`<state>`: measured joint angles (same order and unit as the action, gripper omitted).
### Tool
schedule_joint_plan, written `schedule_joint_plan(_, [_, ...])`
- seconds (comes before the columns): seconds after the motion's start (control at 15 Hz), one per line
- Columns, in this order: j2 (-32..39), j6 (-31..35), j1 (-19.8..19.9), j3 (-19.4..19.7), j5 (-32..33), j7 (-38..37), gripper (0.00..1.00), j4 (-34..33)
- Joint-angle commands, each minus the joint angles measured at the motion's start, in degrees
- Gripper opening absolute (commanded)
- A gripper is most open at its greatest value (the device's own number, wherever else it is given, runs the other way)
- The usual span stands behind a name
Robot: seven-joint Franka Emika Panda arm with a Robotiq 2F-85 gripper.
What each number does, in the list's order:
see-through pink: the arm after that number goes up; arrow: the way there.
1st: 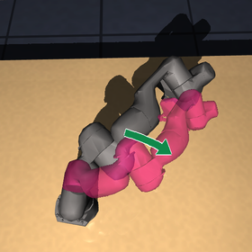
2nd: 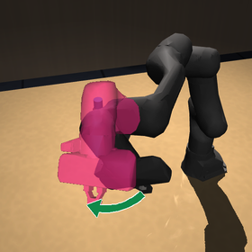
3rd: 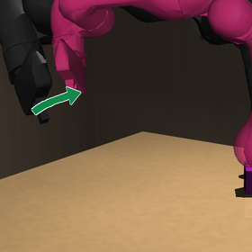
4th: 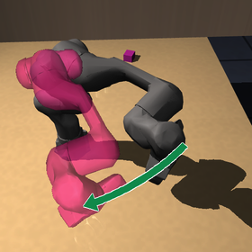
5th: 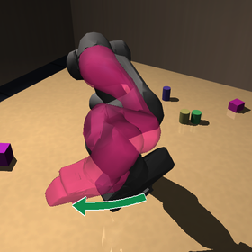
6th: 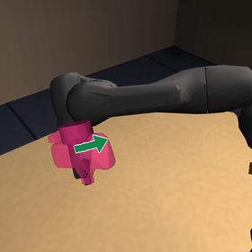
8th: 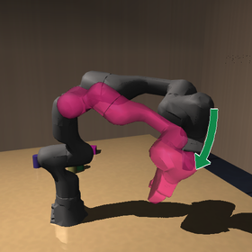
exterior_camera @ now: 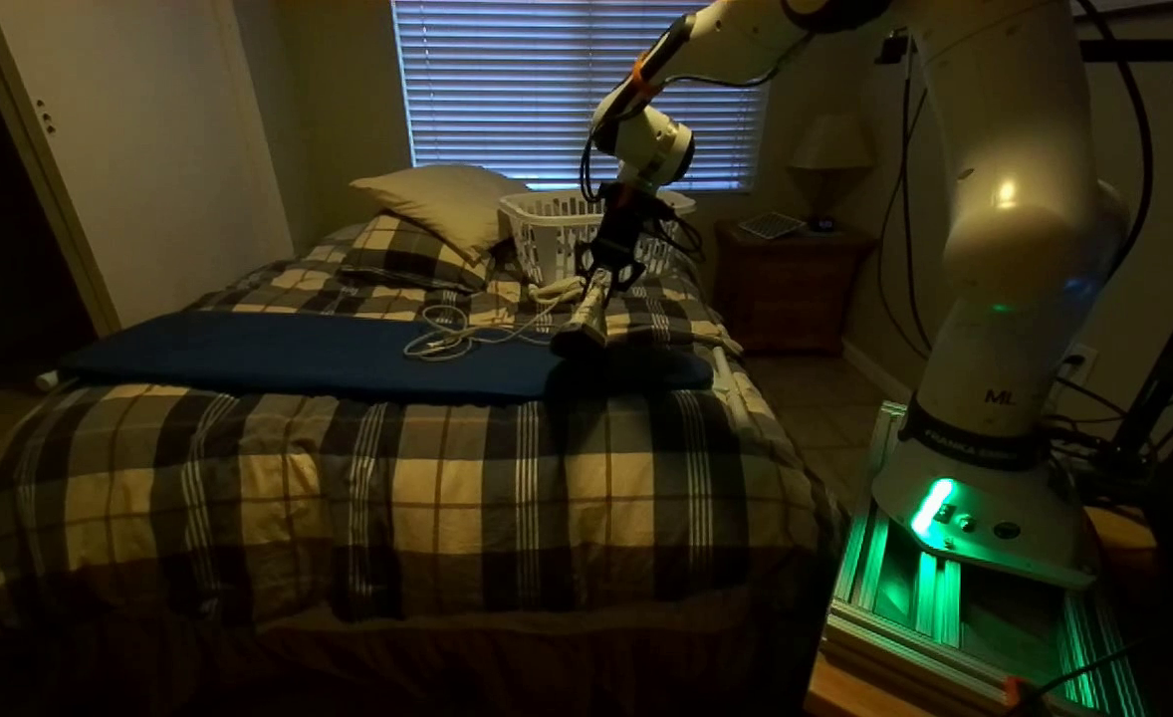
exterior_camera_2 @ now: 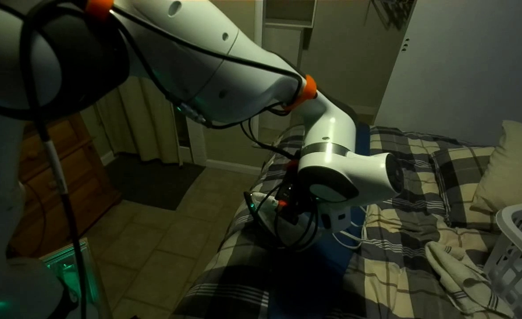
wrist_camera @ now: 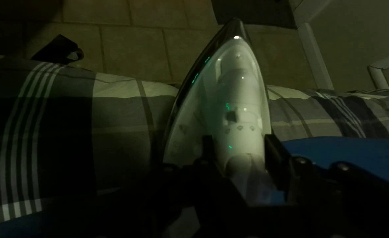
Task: Put the iron in an upright position
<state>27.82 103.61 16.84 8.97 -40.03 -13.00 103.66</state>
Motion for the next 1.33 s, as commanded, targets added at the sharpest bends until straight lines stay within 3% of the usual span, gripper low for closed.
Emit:
schedule_joint_plan(0.0, [2.84, -3.99, 1.30, 0.83, -2.28, -3.83, 0.16, -4.83])
schedule_joint_plan(0.4, [9.58, -11.04, 4.94, 2.01, -4.79, -11.20, 0.16, -14.98])
schedule_joint_plan(1.07, [17.94, -23.42, 9.40, 1.45, -10.67, -20.66, 0.16, -26.54])
schedule_joint_plan(1.27, [19.98, -22.23, 9.07, 2.42, -10.47, -21.33, 0.16, -28.83])
